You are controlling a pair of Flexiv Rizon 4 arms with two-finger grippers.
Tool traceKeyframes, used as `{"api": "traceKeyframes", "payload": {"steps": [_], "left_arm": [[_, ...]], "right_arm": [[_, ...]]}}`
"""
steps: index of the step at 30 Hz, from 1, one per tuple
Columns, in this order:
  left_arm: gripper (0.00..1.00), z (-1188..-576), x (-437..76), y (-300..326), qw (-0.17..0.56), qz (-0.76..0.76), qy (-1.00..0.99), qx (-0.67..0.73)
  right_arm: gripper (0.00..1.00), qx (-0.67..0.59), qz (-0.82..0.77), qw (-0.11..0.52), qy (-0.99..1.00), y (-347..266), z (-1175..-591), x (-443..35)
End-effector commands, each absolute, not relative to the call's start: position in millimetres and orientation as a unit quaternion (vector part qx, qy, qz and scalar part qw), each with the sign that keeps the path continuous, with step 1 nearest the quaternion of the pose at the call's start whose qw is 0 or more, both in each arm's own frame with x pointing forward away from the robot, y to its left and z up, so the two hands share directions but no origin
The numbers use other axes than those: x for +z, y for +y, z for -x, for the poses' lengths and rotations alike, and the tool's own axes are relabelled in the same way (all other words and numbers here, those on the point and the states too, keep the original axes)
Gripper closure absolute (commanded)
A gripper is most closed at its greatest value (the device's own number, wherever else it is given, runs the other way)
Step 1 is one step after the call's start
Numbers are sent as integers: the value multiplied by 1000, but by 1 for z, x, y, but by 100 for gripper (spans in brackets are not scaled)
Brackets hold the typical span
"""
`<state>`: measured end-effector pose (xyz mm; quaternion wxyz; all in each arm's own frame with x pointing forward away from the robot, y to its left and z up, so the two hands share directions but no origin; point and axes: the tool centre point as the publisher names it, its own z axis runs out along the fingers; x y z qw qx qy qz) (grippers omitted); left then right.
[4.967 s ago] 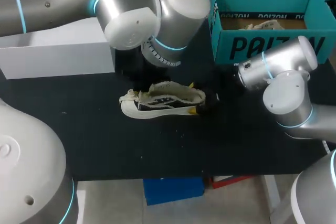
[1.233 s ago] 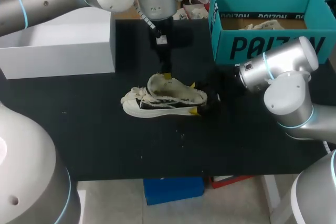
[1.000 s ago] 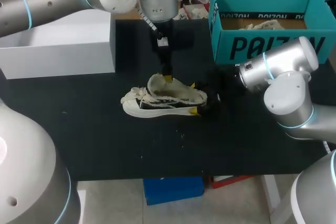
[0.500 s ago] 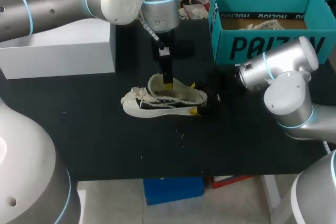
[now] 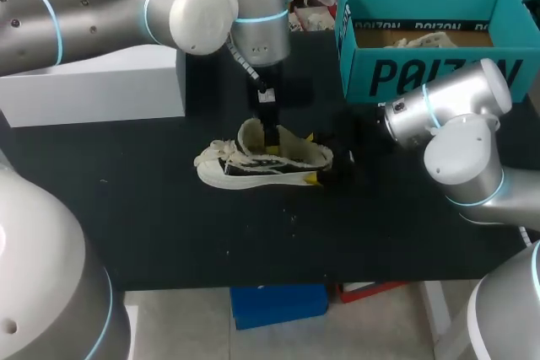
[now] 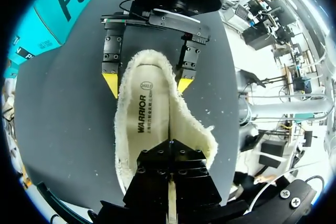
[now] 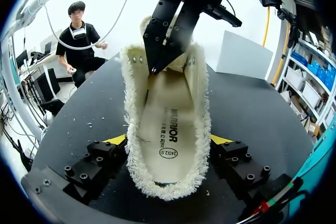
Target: Take the shoe out of the shoebox, open the shoe tongue, remove and reinsert the insole, then place the shoe into the shoebox
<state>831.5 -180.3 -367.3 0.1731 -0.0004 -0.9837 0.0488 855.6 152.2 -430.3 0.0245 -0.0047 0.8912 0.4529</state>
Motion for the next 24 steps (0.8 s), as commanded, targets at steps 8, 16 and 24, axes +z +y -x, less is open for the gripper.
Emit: {"api": "traceKeyframes", "payload": {"steps": [8, 16, 24], "left_arm": [[100, -828, -387, -186, 189, 2, -980, 54], [100, -823, -396, -187, 190, 1, -981, 50], [100, -816, -408, -193, 185, -4, -982, 39]], "right_arm": [[100, 452, 4, 24, 891, 153, -856, -431], [100, 452, 4, 24, 891, 153, -856, -431], [100, 452, 4, 24, 891, 153, -856, -431]]}}
